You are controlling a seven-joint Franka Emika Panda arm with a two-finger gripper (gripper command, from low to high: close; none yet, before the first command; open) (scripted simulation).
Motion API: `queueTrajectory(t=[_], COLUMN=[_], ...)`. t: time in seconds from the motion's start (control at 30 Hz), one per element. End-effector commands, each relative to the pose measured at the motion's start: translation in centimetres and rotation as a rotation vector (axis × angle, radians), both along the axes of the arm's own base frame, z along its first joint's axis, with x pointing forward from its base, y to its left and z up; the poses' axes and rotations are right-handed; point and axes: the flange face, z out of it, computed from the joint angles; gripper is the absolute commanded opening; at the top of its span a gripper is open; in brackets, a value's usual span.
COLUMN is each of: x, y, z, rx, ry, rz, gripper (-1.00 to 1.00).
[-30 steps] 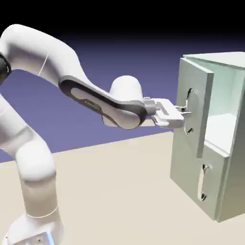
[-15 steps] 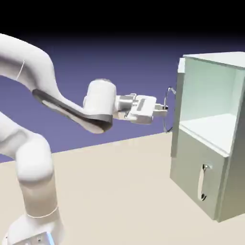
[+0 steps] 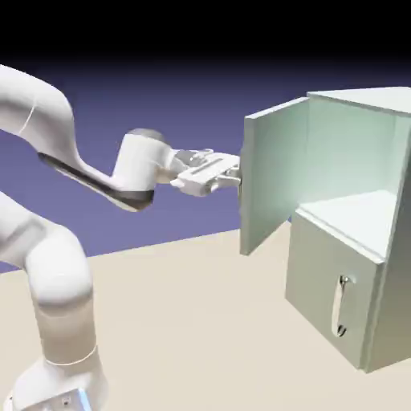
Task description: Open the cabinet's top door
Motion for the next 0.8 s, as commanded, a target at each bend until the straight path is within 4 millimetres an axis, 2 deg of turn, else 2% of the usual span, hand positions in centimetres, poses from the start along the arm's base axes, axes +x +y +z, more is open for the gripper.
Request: queueTrajectory(t=[0.0, 0.4, 0.73, 0.77], x=[0.0, 1.0, 2.9, 2.9], y=[0.8, 9.5, 14.6, 14.6], z=[0.0, 0.0, 0.0, 0.0], rx=[-0.001, -0.001, -0.001, -0.001], ry=[-0.001, -0.001, -0.001, -0.001], rz=[-0.025, -0.324, -0.512, -0.512], gripper=[-1.0, -1.0, -1.0, 1.0])
